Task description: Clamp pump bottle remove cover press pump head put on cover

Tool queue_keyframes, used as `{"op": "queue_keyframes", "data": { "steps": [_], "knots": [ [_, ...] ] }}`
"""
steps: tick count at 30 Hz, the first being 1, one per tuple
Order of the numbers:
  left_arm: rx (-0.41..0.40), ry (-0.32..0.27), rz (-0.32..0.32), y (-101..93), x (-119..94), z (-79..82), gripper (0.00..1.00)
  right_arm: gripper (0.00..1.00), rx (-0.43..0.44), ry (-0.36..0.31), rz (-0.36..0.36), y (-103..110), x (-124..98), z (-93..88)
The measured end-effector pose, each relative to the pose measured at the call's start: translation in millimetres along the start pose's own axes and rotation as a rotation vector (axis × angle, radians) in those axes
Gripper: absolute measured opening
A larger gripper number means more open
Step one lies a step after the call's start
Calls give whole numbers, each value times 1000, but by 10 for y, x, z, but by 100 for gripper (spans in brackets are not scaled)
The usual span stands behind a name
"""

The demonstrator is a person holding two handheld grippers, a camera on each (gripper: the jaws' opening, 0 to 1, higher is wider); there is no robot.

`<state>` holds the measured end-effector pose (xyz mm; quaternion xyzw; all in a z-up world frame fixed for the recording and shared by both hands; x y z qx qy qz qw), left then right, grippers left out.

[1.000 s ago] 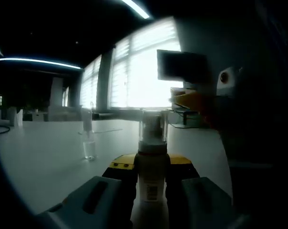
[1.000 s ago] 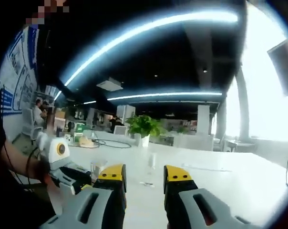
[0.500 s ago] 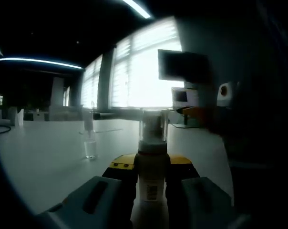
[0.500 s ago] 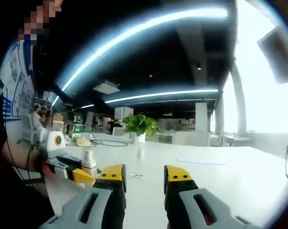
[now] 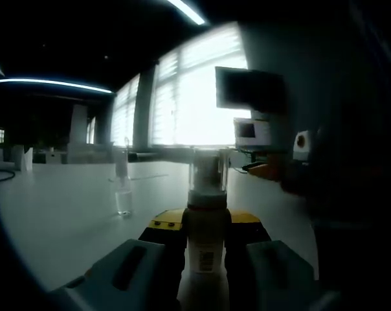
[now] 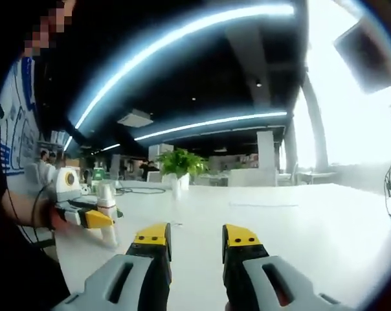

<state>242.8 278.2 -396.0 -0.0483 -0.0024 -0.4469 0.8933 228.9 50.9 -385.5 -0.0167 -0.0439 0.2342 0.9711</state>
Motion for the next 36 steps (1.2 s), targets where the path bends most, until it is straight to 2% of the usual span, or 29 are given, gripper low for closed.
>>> {"op": "queue_keyframes", "data": {
  "steps": [3,5,18,22,31,36],
  "knots": [
    [-1,1,0,2,1,-3,13,26,-18,8,-9,10,-11,-2],
    [-1,2,1,8,0,-5,13,26,14,-9,-5,2,-17,-5],
    [-3,4,12,39,-6,0,13,26,-48,23,-11,4,-1,-66],
    [-8,7,30,80,-6,10,13,26,-40,15,-9,25,-4,-46],
    [-42,-23,36,91,6,90,13,26,-33,12,-6,65,-3,-34],
    [-49,-39,37,82,45,174,13,24,-9,10,-24,11,-5,-38]
  ]
}}
Point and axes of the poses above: the point that each gripper's makers call its tool centre point, and the gripper's own axes: x roughly forward along the fingers, y roughly to its left, z roughly out of its top, the point moved 5 cm from there along -x, roughly backward along the fingers, and after that the axes turned 5 degrees about -x, right-handed, at the moved point
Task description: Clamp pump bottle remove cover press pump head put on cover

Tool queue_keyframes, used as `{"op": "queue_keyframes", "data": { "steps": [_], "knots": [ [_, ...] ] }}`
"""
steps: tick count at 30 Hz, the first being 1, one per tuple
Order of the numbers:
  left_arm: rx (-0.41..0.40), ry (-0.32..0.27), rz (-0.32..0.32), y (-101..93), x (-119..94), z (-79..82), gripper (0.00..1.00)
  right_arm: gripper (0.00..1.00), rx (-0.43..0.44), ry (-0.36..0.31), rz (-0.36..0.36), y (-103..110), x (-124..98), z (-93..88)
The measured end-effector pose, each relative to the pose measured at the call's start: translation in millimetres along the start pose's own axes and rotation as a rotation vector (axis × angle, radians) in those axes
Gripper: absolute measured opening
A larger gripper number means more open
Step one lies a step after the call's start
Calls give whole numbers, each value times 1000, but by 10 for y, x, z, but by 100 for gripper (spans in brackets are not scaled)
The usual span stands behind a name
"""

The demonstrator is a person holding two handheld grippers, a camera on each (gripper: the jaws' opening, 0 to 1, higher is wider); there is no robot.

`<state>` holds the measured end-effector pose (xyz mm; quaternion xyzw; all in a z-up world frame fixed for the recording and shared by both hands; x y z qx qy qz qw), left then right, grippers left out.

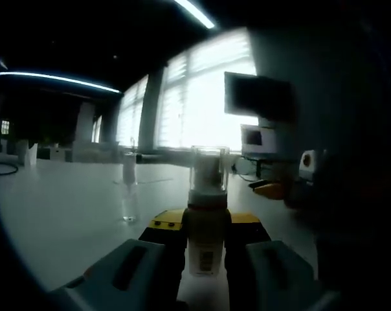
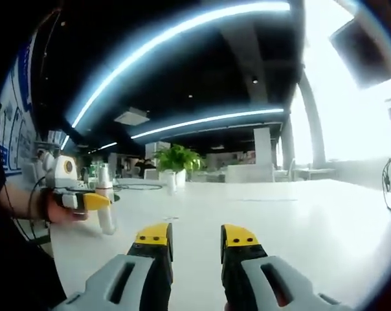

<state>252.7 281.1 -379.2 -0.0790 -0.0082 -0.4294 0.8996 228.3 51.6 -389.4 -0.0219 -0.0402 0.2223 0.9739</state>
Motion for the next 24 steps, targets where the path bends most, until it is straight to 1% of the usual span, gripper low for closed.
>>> {"op": "queue_keyframes", "data": {
  "steps": [4,6,8,10,12,14,20,24],
  "knots": [
    [12,-6,5,-18,108,76,13,24,-10,1,0,-12,7,-3],
    [18,-8,4,-28,161,99,13,22,-24,-6,-12,-13,3,10],
    [17,-12,3,-22,221,125,13,20,-17,-2,-14,-37,4,4],
    [2,-23,3,-57,288,176,13,20,-8,-7,-20,-33,1,16],
    [-7,-26,-3,-93,347,191,13,20,-4,-9,-22,-23,0,23],
    [13,-19,-3,-113,417,194,13,20,-3,-10,-21,-27,1,21],
    [15,-22,20,-53,624,268,13,20,2,-16,-22,-5,1,36],
    [3,-11,23,5,801,299,13,20,9,-19,-24,-20,0,37]
  ]
}}
Point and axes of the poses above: the point that each gripper's makers call its tool centre point, and the gripper's own axes: x roughly forward along the fingers, y roughly to its left, z roughly out of its top, the point moved 5 cm from there along -x, roughly backward along the fingers, and after that the axes turned 5 degrees about -x, right-handed, at the moved point
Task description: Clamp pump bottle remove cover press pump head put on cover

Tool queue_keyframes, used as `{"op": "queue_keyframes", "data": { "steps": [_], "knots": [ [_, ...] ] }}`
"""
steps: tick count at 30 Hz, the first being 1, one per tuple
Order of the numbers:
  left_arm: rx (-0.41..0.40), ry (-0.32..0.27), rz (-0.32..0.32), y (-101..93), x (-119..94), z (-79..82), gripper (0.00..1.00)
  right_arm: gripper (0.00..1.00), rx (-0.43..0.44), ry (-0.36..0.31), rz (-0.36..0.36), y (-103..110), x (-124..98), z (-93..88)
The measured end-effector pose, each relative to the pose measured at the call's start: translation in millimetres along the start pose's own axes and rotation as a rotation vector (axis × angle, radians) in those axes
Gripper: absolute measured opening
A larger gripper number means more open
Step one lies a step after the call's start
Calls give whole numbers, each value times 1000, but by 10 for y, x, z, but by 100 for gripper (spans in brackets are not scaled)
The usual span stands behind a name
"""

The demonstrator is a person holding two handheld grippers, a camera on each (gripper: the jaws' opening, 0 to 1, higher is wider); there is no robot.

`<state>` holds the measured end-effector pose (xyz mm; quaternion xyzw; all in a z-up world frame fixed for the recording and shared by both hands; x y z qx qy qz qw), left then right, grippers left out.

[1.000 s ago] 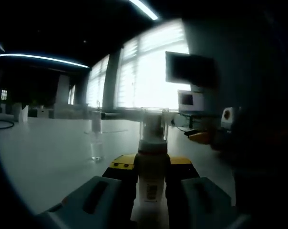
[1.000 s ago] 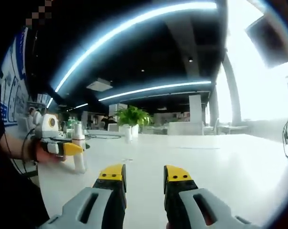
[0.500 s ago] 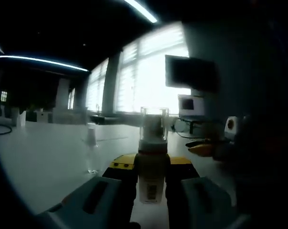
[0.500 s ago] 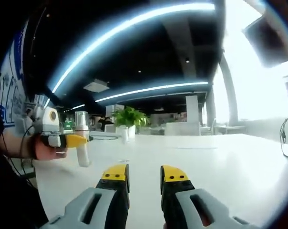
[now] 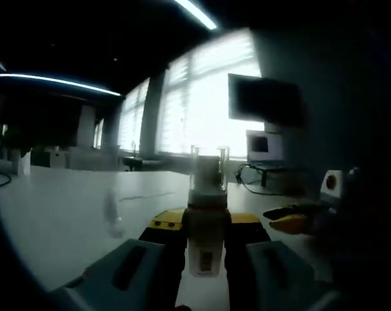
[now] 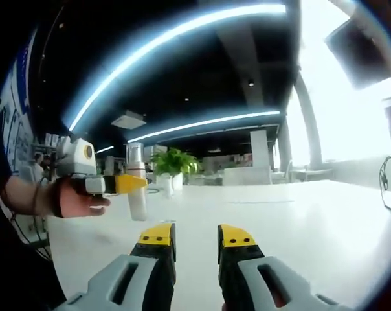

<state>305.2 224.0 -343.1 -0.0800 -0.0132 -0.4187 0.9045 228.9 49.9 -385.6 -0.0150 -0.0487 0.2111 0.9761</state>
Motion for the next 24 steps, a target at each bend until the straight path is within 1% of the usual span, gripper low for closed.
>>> {"op": "queue_keyframes", "data": {
  "steps": [3,5,8,11,12,14,16,17,20,24],
  "knots": [
    [1,-16,22,75,128,43,13,20,2,2,1,-10,1,-7],
    [-10,-30,28,83,205,72,13,20,2,4,2,-13,2,-10],
    [-17,-35,29,105,314,73,13,20,3,5,1,-25,1,-16],
    [7,-23,48,133,406,30,13,20,9,5,1,-34,0,-16],
    [1,-16,63,169,442,3,13,20,14,3,1,-28,-1,-11],
    [-32,-19,86,247,497,-29,13,20,19,2,1,-38,-3,-13],
    [-31,-22,99,298,543,-47,13,20,24,-2,2,-50,-6,-12],
    [-27,-26,100,288,560,-55,13,20,25,-4,1,-57,-7,-12],
    [-17,-27,72,265,651,-78,13,20,27,-5,2,-56,-8,-14],
    [7,-30,60,228,777,-101,13,20,31,-5,6,-42,-9,-14]
  ]
}}
Point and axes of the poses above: the point that each gripper's makers call its tool centre point, and the gripper's own axes: x roughly forward along the fingers, y roughly to its left, z roughly out of its top, the point moved 5 cm from there along -x, roughly backward along the fingers, and after that the axes turned 5 degrees about -x, right-handed, at the moved point
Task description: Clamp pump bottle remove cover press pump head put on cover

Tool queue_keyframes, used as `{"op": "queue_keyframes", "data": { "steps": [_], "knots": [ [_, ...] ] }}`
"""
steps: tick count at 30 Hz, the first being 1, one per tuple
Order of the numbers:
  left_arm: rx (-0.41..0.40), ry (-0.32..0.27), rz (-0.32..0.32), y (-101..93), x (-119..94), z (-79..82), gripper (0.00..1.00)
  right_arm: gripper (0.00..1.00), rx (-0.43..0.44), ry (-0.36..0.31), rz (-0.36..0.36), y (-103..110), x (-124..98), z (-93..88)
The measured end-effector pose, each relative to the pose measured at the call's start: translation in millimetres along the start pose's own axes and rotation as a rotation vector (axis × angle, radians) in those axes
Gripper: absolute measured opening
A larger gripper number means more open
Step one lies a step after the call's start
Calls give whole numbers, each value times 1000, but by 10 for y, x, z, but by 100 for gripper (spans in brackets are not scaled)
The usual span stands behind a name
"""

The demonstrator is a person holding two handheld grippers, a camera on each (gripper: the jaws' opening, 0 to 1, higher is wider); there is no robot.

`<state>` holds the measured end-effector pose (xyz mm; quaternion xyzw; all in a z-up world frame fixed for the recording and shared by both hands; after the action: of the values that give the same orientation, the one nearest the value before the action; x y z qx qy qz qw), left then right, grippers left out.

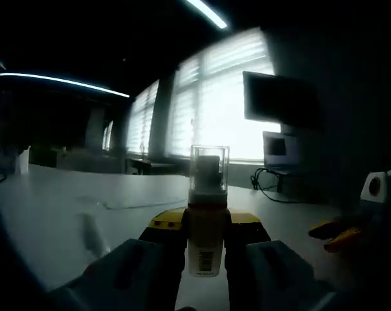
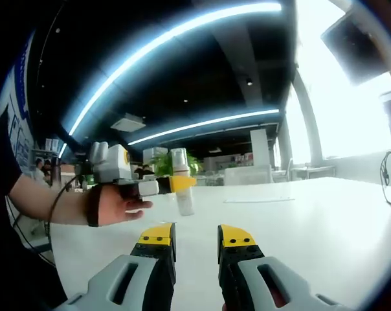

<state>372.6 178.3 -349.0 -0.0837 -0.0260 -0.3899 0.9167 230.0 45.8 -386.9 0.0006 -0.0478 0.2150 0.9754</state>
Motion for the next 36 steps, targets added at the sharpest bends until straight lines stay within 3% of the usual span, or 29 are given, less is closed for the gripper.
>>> {"op": "queue_keyframes", "data": {
  "steps": [5,14,36],
  "knots": [
    [25,13,20,17,121,-88,13,20,8,-5,-1,14,-6,12],
    [-33,5,87,162,242,-217,13,20,10,-5,0,-5,-7,7],
    [66,77,173,148,336,-472,13,20,36,-22,-3,-17,-7,26]
  ]
}}
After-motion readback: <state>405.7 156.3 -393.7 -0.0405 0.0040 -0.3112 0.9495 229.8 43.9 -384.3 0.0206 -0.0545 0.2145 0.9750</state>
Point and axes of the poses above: the point that each gripper's makers call its tool centre point, and the gripper's own axes: x roughly forward along the fingers, y roughly to its left, z roughly out of its top, the point moved 5 cm from there along -x, roughly backward along the fingers, and after that the axes turned 5 degrees about -x, right-handed, at the moved point
